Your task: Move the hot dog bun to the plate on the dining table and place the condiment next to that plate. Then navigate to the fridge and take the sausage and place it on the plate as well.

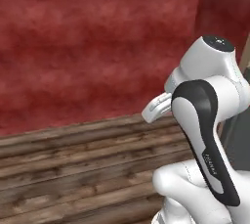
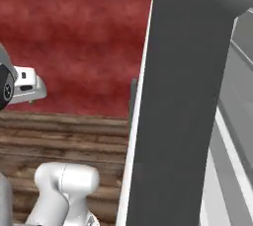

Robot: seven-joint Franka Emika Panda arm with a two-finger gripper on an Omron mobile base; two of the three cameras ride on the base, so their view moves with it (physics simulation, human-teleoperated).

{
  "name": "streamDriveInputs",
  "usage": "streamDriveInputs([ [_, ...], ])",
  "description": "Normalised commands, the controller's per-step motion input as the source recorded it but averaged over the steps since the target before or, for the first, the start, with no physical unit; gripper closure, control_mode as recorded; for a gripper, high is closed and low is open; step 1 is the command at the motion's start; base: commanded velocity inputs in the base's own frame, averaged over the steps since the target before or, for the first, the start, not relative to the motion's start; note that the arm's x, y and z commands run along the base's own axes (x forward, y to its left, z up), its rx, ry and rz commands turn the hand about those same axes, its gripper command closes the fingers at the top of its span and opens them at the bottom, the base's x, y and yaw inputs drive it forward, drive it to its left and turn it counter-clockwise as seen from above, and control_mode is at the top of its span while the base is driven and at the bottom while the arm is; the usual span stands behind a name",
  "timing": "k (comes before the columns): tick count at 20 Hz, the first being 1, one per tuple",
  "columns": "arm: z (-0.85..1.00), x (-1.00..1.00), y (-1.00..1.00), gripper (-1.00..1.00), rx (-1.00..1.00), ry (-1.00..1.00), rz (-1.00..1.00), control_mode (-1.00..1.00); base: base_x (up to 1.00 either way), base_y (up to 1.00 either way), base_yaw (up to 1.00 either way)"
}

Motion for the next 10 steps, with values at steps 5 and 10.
streamDriveInputs([
  [5, 0.0, 0.0, 0.0, -1.0, 0.0, 0.0, 0.0, 1.0, 0.0, 0.05, -0.84],
  [10, 0.0, 0.0, 0.0, -1.0, 0.0, 0.0, 0.0, 1.0, 0.04, 0.54, -0.68],
])
